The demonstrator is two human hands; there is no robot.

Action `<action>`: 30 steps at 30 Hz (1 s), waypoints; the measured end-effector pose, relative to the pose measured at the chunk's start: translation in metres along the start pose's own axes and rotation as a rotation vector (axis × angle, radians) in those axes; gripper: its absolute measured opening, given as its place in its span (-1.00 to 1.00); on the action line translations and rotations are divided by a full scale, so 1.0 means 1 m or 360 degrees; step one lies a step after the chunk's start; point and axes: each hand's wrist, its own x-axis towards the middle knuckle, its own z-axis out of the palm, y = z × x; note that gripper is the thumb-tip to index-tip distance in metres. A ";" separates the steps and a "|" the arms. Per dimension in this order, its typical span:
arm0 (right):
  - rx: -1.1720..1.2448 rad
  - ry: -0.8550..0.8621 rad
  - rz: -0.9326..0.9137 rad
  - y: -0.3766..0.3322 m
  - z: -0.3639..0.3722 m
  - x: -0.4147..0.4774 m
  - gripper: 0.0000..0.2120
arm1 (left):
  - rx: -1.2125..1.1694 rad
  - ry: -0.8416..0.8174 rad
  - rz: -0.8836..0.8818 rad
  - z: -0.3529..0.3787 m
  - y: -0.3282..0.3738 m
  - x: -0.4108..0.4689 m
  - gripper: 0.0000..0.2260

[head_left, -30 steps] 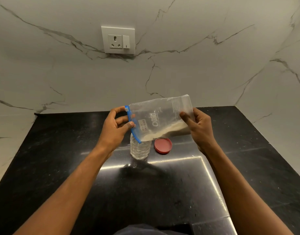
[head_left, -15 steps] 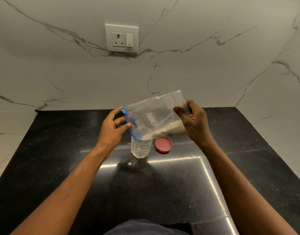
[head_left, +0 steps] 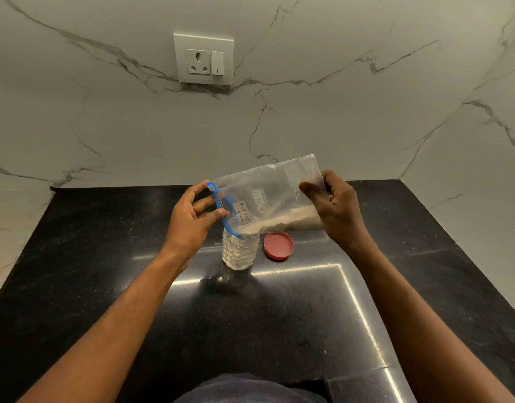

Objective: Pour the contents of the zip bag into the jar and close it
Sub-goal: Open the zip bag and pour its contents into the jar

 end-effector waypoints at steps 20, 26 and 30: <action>-0.0009 -0.0041 -0.0052 -0.013 -0.011 0.003 -0.73 | 0.0036 -0.0030 0.0037 0.002 0.000 0.004 -0.38; -0.0025 -0.0109 -0.0067 -0.015 -0.015 0.005 -0.76 | 0.0111 -0.0038 0.0036 0.005 -0.002 0.005 -0.29; -0.0001 -0.0160 -0.0038 -0.015 -0.017 0.009 -0.80 | 0.0113 -0.0041 0.0028 0.004 -0.004 0.007 -0.26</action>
